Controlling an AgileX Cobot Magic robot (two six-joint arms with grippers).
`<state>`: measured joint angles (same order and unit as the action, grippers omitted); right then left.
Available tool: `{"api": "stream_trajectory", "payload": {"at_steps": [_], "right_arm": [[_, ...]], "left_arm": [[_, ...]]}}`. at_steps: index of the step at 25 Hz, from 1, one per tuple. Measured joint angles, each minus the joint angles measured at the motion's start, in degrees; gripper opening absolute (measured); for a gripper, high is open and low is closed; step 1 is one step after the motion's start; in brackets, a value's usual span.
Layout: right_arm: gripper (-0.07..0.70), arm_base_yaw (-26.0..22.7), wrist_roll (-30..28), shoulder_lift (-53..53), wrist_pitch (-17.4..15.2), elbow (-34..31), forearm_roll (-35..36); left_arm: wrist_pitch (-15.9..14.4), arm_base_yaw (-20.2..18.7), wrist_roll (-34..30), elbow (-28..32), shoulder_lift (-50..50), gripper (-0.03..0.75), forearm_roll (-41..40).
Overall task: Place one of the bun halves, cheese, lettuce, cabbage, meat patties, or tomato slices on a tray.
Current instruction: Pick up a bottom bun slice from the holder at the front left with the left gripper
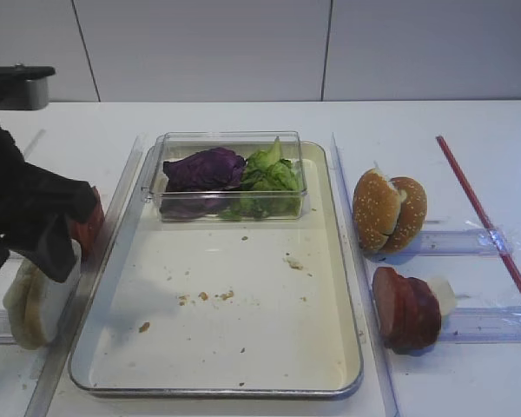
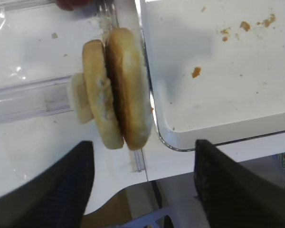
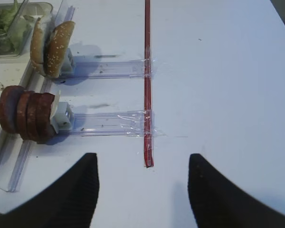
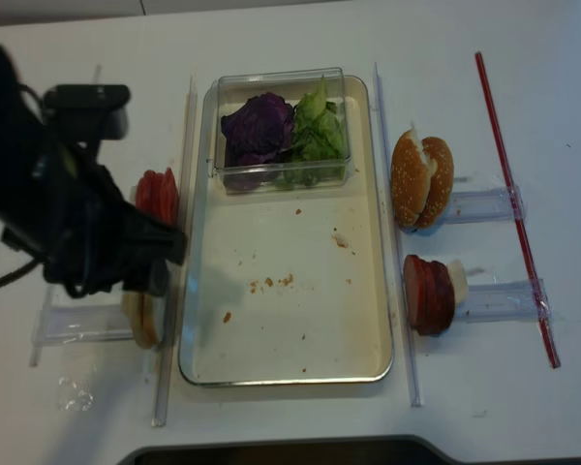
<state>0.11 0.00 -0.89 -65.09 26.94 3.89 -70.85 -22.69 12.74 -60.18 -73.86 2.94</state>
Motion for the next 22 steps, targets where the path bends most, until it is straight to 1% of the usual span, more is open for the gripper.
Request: {"api": "stream_trajectory", "payload": {"at_steps": [3, 7, 15, 18, 22], "right_arm": [[0.430, 0.00, 0.00, 0.00, 0.00, 0.00, 0.00], [0.430, 0.00, -0.40, 0.00, 0.00, 0.00, 0.00], [0.430, 0.00, -0.40, 0.00, 0.00, 0.00, 0.00], [0.430, 0.00, -0.40, 0.00, 0.00, 0.00, 0.00], [0.430, 0.00, -0.40, 0.00, 0.00, 0.00, 0.00]], "left_arm": [[0.23, -1.55, 0.38, -0.88, -3.64, 0.432, -0.11], [0.44, -1.73, 0.95, -1.83, -6.64, 0.432, -0.13], [0.58, -1.73, 1.61, -3.03, -9.51, 0.430, -0.23], [0.45, -1.87, 1.61, -3.31, -10.64, 0.412, -0.12], [0.45, -1.91, 1.76, -3.61, -11.60, 0.358, -0.12]]}}
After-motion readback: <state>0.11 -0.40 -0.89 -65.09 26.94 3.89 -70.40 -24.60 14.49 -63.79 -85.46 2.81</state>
